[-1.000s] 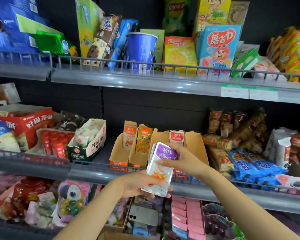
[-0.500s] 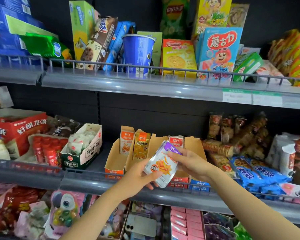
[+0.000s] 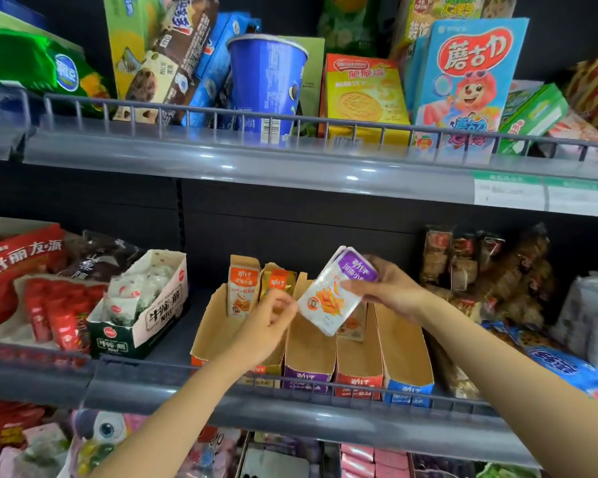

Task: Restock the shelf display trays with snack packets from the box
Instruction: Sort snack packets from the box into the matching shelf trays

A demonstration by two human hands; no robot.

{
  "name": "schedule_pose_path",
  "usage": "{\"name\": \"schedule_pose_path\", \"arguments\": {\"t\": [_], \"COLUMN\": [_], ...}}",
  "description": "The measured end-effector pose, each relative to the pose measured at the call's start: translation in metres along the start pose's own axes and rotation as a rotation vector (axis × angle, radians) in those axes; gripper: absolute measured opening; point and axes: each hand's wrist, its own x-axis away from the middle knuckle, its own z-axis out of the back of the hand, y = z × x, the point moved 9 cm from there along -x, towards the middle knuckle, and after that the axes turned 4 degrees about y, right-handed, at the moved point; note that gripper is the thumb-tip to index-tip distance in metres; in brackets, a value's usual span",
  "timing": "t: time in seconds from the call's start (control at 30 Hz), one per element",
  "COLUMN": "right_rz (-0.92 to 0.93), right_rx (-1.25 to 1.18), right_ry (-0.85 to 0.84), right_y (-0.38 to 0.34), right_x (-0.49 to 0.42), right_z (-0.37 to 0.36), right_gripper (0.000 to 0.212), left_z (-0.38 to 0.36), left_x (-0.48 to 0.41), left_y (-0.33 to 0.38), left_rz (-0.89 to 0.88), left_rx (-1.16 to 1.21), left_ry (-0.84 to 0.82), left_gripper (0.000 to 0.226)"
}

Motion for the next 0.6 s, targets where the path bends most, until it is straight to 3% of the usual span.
{"name": "schedule_pose_path", "arguments": {"t": [0.07, 0.2, 0.33, 0.6], "right_rz": [0.084, 0.164, 0.163, 0.143], "right_rx": [0.101, 0.229, 0.415, 0.664], "right_ry": [0.068, 0.062, 0.025, -0.11], "right_y": [-0.014, -0.021, -0.002, 0.048], "right_x": [-0.012, -0.039, -0.065, -0.091], "right_z": [0.005, -0.01, -0.032, -0.067], "right_gripper": [0.047, 0.056, 0.071, 0.067], "left_z": [0.004, -0.023, -0.04, -0.043], "left_x": [-0.012, -0.023, -0.027, -0.024], "left_y": [-0.016, -0.045, -0.058, -0.06], "left_rz": [0.029, 0.131, 0.141, 0.105], "left_rx": [-0.175, -0.449, -0.442, -0.384], "left_ry": [0.05, -0.133, -0.19, -0.184], "left_gripper": [0.038, 0.07, 0.071, 0.075]}}
